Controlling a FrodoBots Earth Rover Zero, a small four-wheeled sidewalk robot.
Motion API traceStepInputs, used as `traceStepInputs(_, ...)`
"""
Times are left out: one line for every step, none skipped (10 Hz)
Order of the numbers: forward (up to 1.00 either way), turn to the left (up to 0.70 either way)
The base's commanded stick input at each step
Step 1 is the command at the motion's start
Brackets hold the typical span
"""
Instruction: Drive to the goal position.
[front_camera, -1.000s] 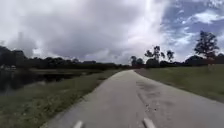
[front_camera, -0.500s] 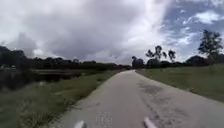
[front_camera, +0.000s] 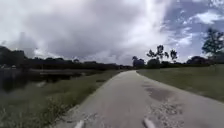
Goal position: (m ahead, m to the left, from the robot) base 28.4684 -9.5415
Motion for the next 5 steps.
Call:
traceStepInputs(0.7,-0.02)
traceStepInputs(0.7,-0.18)
traceStepInputs(0.7,-0.35)
traceStepInputs(0.7,-0.15)
traceStepInputs(0.7,0.0)
